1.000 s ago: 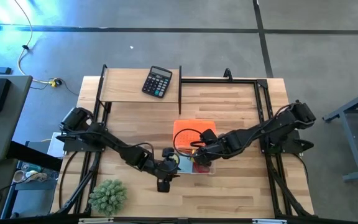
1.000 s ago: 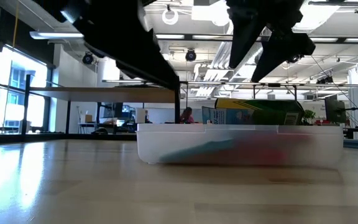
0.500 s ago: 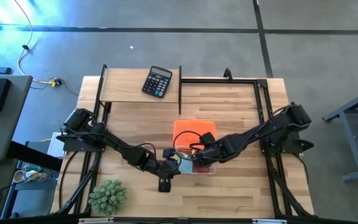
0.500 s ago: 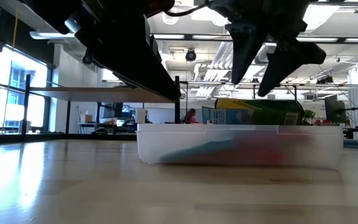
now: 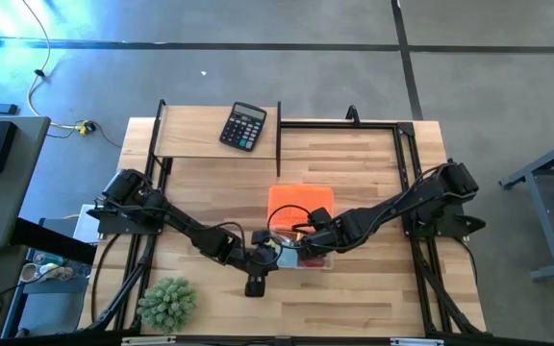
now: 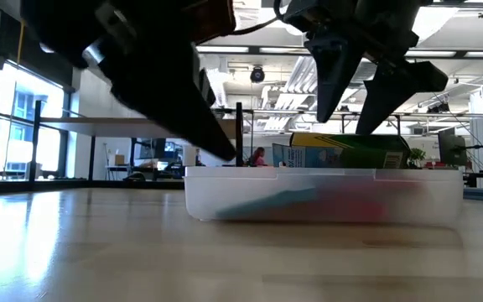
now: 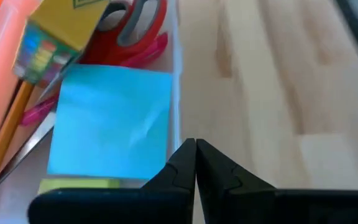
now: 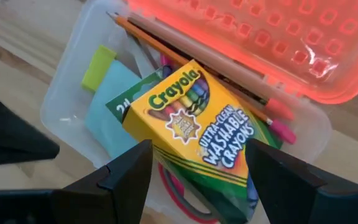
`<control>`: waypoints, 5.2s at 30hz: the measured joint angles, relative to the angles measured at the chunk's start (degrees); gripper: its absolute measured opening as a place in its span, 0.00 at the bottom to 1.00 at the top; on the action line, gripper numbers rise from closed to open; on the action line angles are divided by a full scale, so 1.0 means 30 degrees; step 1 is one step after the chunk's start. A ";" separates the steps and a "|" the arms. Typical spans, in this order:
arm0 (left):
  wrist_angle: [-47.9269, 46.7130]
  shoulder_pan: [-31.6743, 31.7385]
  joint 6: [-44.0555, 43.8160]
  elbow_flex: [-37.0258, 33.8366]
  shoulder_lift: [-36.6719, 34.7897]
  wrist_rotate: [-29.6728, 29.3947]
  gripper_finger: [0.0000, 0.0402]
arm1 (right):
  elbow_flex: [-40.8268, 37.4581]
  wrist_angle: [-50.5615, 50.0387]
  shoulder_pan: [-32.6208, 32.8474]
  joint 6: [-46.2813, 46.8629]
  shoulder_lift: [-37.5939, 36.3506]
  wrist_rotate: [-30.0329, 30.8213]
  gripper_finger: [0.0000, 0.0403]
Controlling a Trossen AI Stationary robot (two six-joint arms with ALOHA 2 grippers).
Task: Pack school essentials
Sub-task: Put the crayons box into the supply box, then close the supply box
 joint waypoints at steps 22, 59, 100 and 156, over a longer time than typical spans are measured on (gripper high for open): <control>-0.0085 0.0378 -0.0265 0.0051 0.0321 -0.0497 0.00 | 0.0000 0.2578 0.0551 0.0590 0.0517 -0.1411 0.61; 0.0086 0.0381 -0.0295 0.0029 0.0328 -0.0650 0.00 | 0.0146 0.3660 0.0791 0.1231 0.1597 -0.0436 0.61; -0.5337 0.0699 0.0179 0.0023 -0.4242 -0.0425 0.00 | 0.5991 -0.7439 0.1265 0.0925 0.1164 0.3036 0.61; -0.4562 1.0080 0.1756 -0.8466 -2.0728 0.4567 0.00 | 0.6907 -1.5082 -0.1876 0.0206 -0.5295 0.9070 0.61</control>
